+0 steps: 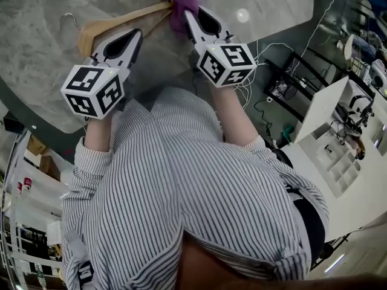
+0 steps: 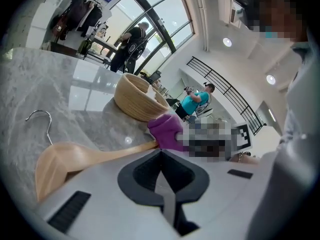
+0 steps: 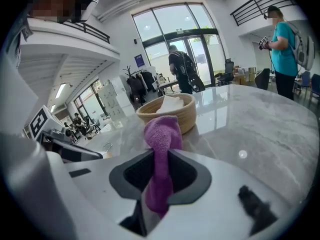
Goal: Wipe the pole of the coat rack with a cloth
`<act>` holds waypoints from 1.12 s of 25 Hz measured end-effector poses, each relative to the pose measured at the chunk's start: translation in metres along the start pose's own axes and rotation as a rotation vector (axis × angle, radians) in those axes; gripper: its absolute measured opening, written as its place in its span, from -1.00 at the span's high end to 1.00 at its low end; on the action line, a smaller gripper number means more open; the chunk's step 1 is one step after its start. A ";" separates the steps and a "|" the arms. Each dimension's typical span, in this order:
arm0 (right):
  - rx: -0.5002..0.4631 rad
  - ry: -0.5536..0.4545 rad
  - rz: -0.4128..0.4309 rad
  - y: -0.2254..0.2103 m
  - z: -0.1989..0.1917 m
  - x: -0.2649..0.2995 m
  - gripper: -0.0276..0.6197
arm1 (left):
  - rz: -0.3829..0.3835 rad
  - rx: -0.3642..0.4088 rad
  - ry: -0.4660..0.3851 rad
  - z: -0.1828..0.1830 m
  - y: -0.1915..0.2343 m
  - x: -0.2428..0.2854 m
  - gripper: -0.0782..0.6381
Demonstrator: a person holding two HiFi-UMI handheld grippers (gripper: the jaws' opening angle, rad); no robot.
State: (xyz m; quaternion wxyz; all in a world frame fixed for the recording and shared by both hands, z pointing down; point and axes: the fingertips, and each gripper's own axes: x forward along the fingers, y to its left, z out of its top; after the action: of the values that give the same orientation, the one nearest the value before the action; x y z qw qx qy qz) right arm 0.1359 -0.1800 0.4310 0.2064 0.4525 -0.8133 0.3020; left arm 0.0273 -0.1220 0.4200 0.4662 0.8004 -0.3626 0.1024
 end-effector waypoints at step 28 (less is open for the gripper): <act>-0.034 0.124 0.145 0.070 -0.020 0.042 0.66 | 0.104 -0.126 -0.080 -0.014 0.060 -0.044 0.75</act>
State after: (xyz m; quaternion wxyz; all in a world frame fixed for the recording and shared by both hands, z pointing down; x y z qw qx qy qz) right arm 0.0552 -0.1637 0.4496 0.2415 0.3693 -0.8347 0.3296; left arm -0.0428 -0.1074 0.4455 0.4948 0.7531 -0.4277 0.0715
